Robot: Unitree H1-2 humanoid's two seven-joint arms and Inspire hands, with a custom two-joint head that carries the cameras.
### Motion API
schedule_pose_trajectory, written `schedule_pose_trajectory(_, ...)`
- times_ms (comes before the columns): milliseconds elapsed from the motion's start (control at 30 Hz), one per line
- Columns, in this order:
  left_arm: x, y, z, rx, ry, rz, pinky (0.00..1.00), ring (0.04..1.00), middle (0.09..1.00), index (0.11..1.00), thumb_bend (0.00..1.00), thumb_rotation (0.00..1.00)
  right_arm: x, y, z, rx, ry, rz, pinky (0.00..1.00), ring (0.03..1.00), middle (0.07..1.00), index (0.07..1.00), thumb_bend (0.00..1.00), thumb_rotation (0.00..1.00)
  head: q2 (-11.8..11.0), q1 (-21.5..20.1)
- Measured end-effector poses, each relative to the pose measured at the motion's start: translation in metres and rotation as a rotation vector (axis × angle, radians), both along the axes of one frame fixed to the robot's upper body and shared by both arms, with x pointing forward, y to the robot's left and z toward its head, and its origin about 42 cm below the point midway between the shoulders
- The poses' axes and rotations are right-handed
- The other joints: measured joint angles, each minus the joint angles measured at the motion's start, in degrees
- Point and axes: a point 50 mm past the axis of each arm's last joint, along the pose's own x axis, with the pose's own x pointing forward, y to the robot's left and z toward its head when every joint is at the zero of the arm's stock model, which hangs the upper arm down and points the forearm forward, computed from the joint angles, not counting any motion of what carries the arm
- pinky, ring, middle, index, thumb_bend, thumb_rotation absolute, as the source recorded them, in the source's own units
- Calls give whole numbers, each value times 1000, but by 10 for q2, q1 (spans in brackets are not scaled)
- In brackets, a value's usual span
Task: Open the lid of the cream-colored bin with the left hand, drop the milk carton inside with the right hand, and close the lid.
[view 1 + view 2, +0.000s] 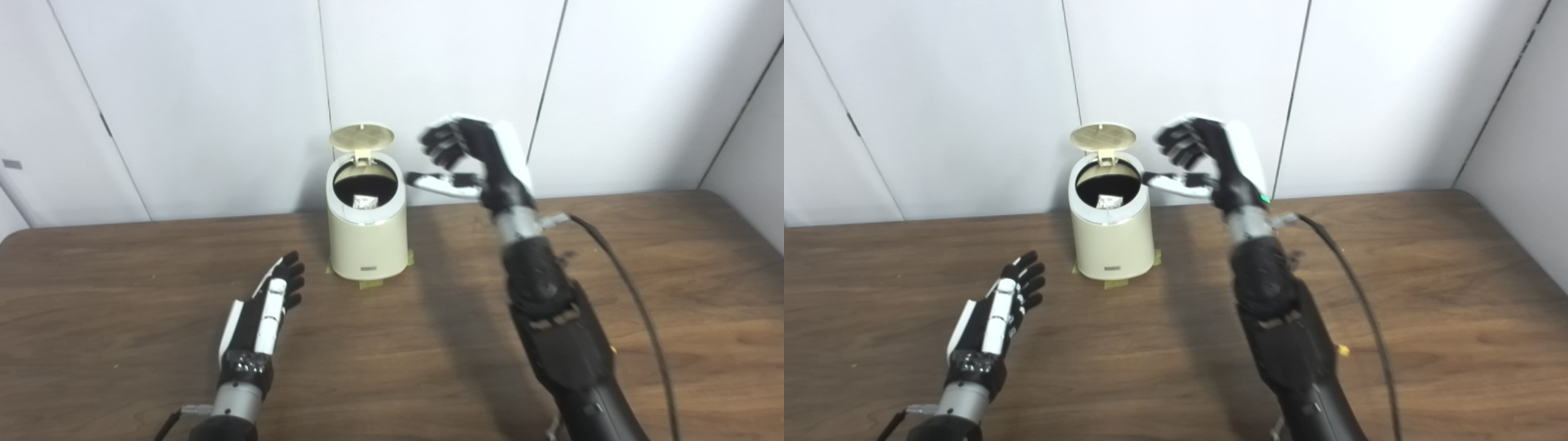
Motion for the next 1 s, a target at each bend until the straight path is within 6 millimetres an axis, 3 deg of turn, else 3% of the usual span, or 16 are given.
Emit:
schedule_pose_trajectory(100,3,6,2,-21,-6,18,899,911,915,913,553,993,-17,-18,-10,213,121,-2,469,448,507,494,516,0,-1,-1)
schedule_pose_trajectory(167,6,8,4,-30,-10,27,899,909,912,913,520,999,-27,-23,-14,376,175,16,525,580,502,489,517,2,-2,4)
schedule_pose_trajectory(233,13,10,9,-34,-13,30,898,909,914,918,524,994,-41,-24,-18,473,201,52,639,687,683,496,500,123,-4,5)
schedule_pose_trajectory(300,22,12,16,-36,-24,28,899,903,914,923,515,989,-49,-22,-25,511,228,101,758,770,782,730,480,402,-5,5)
schedule_pose_trajectory(433,41,19,34,-1,-73,8,891,906,923,928,491,1000,-63,-30,-37,523,258,127,895,899,904,869,484,691,-9,6)
schedule_pose_trajectory(600,66,32,50,44,-103,13,902,926,927,918,527,981,-80,-43,-57,537,306,88,950,965,957,927,492,808,-16,14)
schedule_pose_trajectory(733,89,29,65,74,-123,-39,938,944,939,925,544,997,-91,-43,-71,578,340,84,953,962,954,949,512,816,-21,47)
schedule_pose_trajectory(900,110,22,91,96,-176,-79,925,932,926,913,537,981,-103,-45,-84,564,370,83,957,970,964,967,489,908,-29,69)
schedule_pose_trajectory(1000,123,20,95,116,-166,-96,925,928,922,909,535,976,-108,-47,-89,504,357,72,917,942,938,936,507,902,-38,83)
